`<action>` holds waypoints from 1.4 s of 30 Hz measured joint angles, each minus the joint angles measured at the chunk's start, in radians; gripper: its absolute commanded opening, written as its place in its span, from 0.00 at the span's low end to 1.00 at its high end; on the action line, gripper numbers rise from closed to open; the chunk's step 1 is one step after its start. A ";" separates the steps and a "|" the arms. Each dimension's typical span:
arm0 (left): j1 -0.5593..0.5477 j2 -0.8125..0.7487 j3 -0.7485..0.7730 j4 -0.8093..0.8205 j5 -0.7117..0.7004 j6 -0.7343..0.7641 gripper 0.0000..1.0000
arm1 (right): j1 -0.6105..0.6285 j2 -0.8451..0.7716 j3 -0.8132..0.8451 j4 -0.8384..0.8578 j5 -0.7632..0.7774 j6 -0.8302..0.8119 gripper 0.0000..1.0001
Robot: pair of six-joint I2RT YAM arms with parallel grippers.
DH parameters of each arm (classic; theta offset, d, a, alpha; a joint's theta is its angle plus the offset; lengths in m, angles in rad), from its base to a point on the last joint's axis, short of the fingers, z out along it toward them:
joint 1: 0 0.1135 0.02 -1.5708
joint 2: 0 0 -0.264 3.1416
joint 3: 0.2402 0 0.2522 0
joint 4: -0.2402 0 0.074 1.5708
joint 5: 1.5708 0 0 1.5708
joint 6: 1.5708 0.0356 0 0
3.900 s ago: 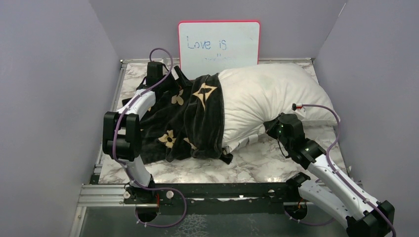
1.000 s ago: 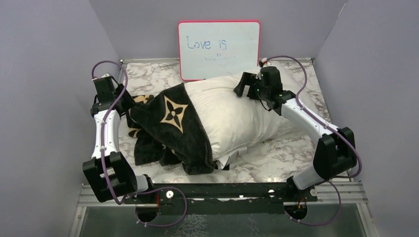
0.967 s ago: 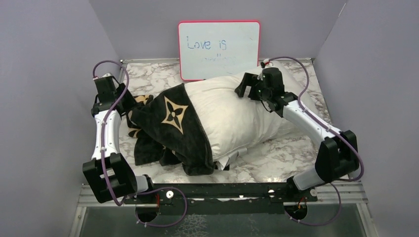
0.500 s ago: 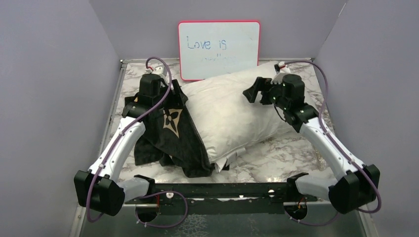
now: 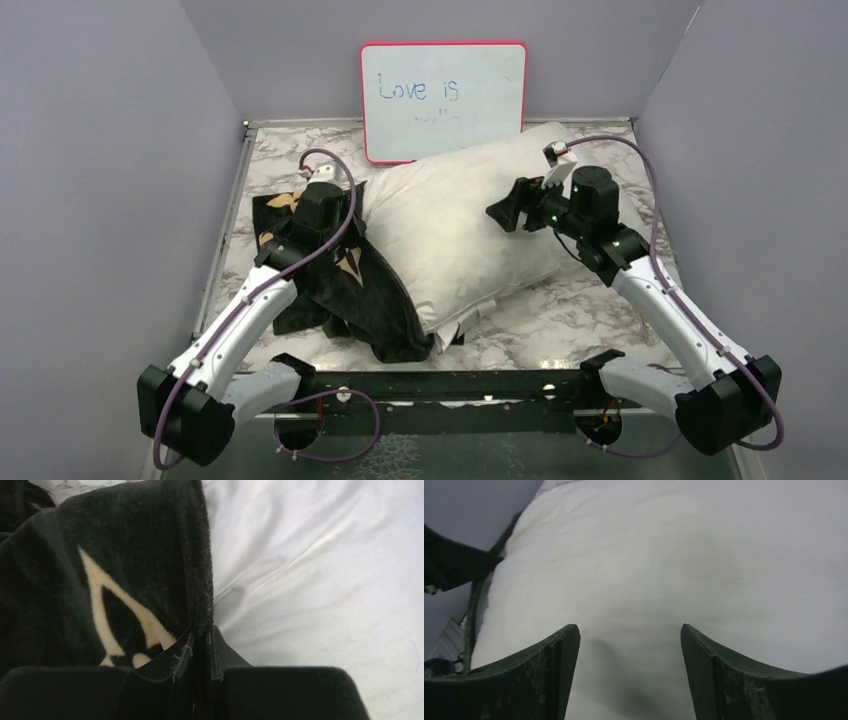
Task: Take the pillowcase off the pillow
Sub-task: Remove the pillow from the pillowcase.
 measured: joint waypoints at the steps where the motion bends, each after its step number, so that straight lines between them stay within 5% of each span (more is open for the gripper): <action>1: 0.000 -0.022 -0.010 -0.003 -0.013 -0.002 0.14 | 0.006 0.007 -0.007 -0.001 0.045 0.001 0.77; 9: 0.000 -0.142 -0.061 -0.148 -0.158 -0.044 0.13 | 0.024 0.150 -0.032 0.006 0.438 0.075 0.88; 14: 0.000 -0.230 -0.069 -0.255 -0.238 -0.086 0.17 | 0.025 0.173 -0.018 0.007 0.540 0.103 0.89; 21: 0.001 -0.177 -0.064 -0.308 -0.187 -0.061 0.68 | 0.021 0.202 0.051 -0.037 0.539 0.087 0.91; 29: 0.005 -0.109 -0.038 -0.281 0.084 -0.055 0.89 | 0.011 0.224 0.236 -0.169 0.343 0.014 0.95; 34: 0.000 -0.222 -0.037 -0.272 0.251 -0.077 0.94 | 0.011 0.099 0.225 -0.278 0.230 0.092 1.00; 42: 0.000 -0.328 -0.031 -0.330 0.361 -0.113 0.96 | 0.011 -0.396 -0.094 -0.457 0.302 0.419 1.00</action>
